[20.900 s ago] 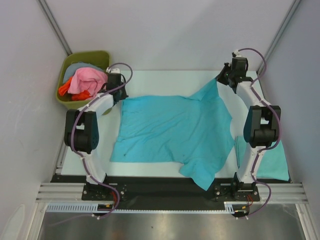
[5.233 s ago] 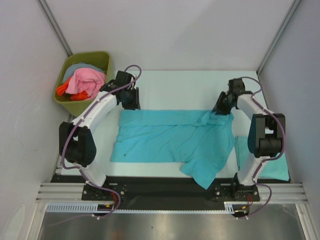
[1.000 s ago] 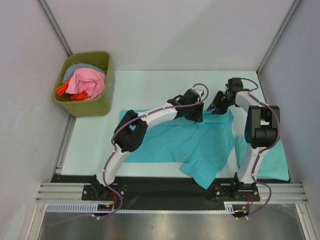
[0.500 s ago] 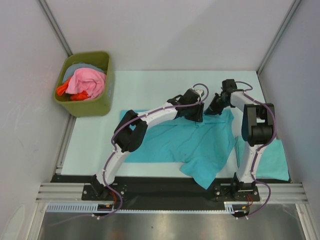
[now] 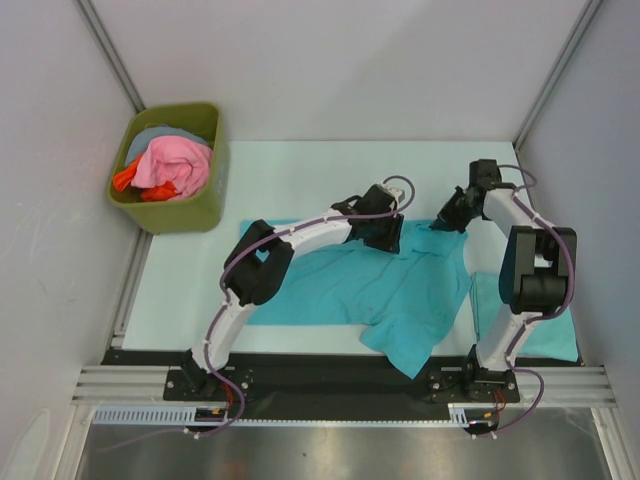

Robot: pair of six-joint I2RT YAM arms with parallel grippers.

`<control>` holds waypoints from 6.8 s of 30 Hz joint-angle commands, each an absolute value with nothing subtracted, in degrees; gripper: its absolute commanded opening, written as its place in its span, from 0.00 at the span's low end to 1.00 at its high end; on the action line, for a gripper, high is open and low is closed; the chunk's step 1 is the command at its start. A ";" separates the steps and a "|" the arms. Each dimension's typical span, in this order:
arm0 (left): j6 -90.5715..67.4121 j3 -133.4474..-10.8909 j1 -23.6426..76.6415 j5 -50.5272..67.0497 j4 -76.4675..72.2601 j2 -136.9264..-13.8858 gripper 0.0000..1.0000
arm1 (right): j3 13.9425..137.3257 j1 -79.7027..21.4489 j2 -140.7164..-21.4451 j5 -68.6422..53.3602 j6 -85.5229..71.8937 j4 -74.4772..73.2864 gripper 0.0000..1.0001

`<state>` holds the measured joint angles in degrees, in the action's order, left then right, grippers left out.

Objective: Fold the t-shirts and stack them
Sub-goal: Fold the tshirt

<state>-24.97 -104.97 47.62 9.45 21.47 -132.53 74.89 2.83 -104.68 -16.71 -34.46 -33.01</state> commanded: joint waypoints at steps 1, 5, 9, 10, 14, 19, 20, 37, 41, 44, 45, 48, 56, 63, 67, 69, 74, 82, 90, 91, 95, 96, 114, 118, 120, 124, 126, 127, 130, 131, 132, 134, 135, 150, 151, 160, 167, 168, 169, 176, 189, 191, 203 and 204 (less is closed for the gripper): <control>-25.92 -102.75 47.46 13.88 19.51 -126.57 0.47 | 71.73 2.46 -100.29 -15.21 -35.94 -33.93 0.00; -28.74 -97.75 47.64 18.28 16.97 -122.71 0.48 | 68.21 2.55 -95.63 -12.66 -36.47 -33.40 0.00; -25.95 -93.43 48.60 17.07 13.89 -118.22 0.56 | 64.87 2.55 -92.38 -12.30 -37.18 -33.31 0.00; -24.19 -93.95 49.73 13.66 14.50 -118.13 0.56 | 64.78 2.55 -92.37 -12.30 -37.18 -33.31 0.00; -18.64 -97.90 52.90 1.77 16.87 -121.11 0.49 | 65.65 2.72 -93.51 -12.83 -37.44 -32.52 0.00; -17.93 -108.33 55.28 -4.66 20.81 -129.26 0.24 | 67.41 3.25 -95.53 -13.10 -37.53 -32.61 0.00; -18.36 -110.11 55.46 -4.92 21.87 -130.77 0.24 | 67.76 3.43 -95.80 -13.53 -37.53 -32.43 0.00; -21.71 -121.90 59.59 -19.78 31.64 -139.74 0.32 | 68.12 5.80 -96.24 -15.38 -37.79 -31.38 0.00; -21.80 -121.73 59.68 -18.64 31.03 -140.10 0.38 | 67.85 5.89 -96.50 -15.38 -37.53 -31.20 0.00; -21.71 -121.73 59.59 -18.37 31.11 -140.62 0.47 | 67.50 5.89 -96.50 -15.64 -37.53 -30.94 0.00; -21.80 -121.73 59.68 -18.46 31.37 -140.80 0.47 | 67.50 5.98 -96.42 -15.64 -37.36 -30.94 0.00; -21.80 -121.82 59.68 -18.28 31.29 -141.59 0.43 | 67.15 5.98 -96.33 -15.73 -37.53 -30.76 0.00; -20.04 -122.87 59.59 -19.42 32.16 -141.51 0.18 | 66.53 6.06 -95.89 -15.38 -36.30 -31.20 0.00; -17.49 -118.31 59.68 -16.61 34.71 -135.27 0.06 | 67.32 6.42 -95.28 -13.27 -31.73 -34.45 0.00; -16.70 -113.39 59.50 -16.26 35.86 -130.36 0.00 | 66.36 6.42 -94.75 -14.15 -30.32 -34.72 0.00; -16.17 -112.24 59.59 -17.31 36.56 -129.03 0.00 | 65.92 6.42 -94.83 -14.33 -29.88 -34.80 0.00; -14.77 -110.74 59.15 -16.79 36.65 -127.35 0.00 | 64.78 6.42 -93.61 -14.24 -29.27 -34.63 0.00; -14.59 -107.41 58.97 -15.91 37.71 -125.07 0.00 | 61.80 6.15 -90.18 -18.00 -27.25 -37.44 0.00; -12.48 -105.30 57.13 -15.03 39.46 -125.33 0.00 | 55.64 4.84 -87.36 -20.12 -30.14 -36.30 0.00; -12.22 -104.86 56.87 -15.03 39.11 -125.16 0.00 | 55.29 4.83 -87.02 -20.13 -30.41 -36.12 0.00; -11.78 -103.01 55.81 -12.32 36.58 -124.45 0.01 | 55.02 4.83 -86.40 -18.64 -30.67 -35.51 0.00; -11.52 -103.09 55.64 -11.87 36.04 -124.45 0.01 | 55.45 4.92 -86.48 -18.37 -30.85 -35.33 0.00; -9.14 -124.70 50.71 -3.08 41.48 -135.70 0.15 | 70.92 6.24 -101.51 -18.55 -30.67 -33.75 0.00; -9.31 -125.77 49.92 -1.85 41.75 -137.63 0.15 | 73.91 6.33 -104.15 -18.98 -31.02 -33.57 0.00; -9.40 -125.77 49.57 -1.23 41.66 -138.25 0.15 | 75.40 6.33 -105.55 -19.25 -30.94 -33.66 0.00; -10.98 -126.38 48.96 -1.40 41.05 -138.95 0.22 | 77.16 6.33 -107.57 -19.25 -30.76 -33.31 0.05; -12.03 -128.04 48.52 -5.42 41.57 -139.22 0.28 | 78.22 6.42 -109.50 -18.81 -29.98 -33.14 0.09; -13.26 -129.01 48.43 -7.62 42.44 -139.22 0.35 | 79.96 6.50 -110.38 -18.90 -29.71 -33.13 0.13; -14.93 -131.83 47.55 -14.13 43.77 -137.83 0.47 | 84.78 6.68 -113.46 -18.46 -28.22 -33.83 0.29; -15.12 -131.57 47.11 -15.72 43.86 -137.03 0.46 | 86.38 6.68 -114.16 -18.37 -27.60 -34.88 0.32; -15.47 -131.49 46.76 -18.52 44.03 -136.24 0.47 | 88.14 6.68 -115.13 -17.24 -27.16 -37.33 0.35; -15.29 -130.52 46.06 -19.77 44.12 -133.60 0.50 | 90.95 6.68 -114.79 -15.48 -25.23 -39.54 0.45; -14.94 -128.17 45.71 -19.78 43.86 -132.55 0.50 | 91.40 6.77 -114.18 -14.69 -24.62 -41.64 0.49; -7.56 -83.44 29.90 -9.32 37.45 -101.27 0.38 | 88.59 9.84 -113.37 -13.53 -19.25 -41.40 0.38; -7.56 -82.02 28.84 -9.06 37.01 -100.99 0.38 | 88.94 9.84 -113.81 -14.06 -19.07 -40.96 0.41; -9.40 -78.84 18.64 -8.44 36.48 -106.60 0.31 | 96.24 9.58 -122.69 -13.80 -18.46 -41.66 0.50; -11.51 -81.99 15.82 -7.56 37.09 -111.70 0.28 | 100.54 10.81 -125.94 -9.41 -18.98 -41.13 0.02; -11.60 -82.18 15.82 -7.38 37.00 -111.88 0.28 | 100.46 10.81 -126.03 -9.14 -18.98 -40.96 0.00; -11.69 -82.35 15.82 -7.21 36.83 -112.06 0.28 | 100.02 10.81 -125.77 -9.05 -19.07 -40.52 0.00; -12.04 -84.99 15.82 -8.44 38.41 -112.15 0.28 | 95.89 10.55 -124.54 -5.37 -19.51 -36.21 0.00; -13.09 -86.66 15.73 -8.70 38.67 -114.87 0.30 | 101.43 10.72 -127.71 -5.19 -18.46 -34.98 0.00; -13.44 -87.88 15.82 -8.61 38.67 -117.14 0.30 | 101.60 10.63 -127.79 -5.54 -18.72 -34.81 0.00; -13.01 -104.39 15.29 -12.39 42.71 -130.78 0.26 | 103.88 8.53 -129.55 -6.24 -18.98 -33.49 0.05; -12.66 -105.37 15.12 -13.00 42.89 -131.39 0.26 | 103.97 8.44 -129.81 -6.50 -19.07 -33.14 0.05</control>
<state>-12.53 -101.67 15.70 -10.83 43.77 -128.11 101.16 8.99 -128.55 -6.90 -19.25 -35.86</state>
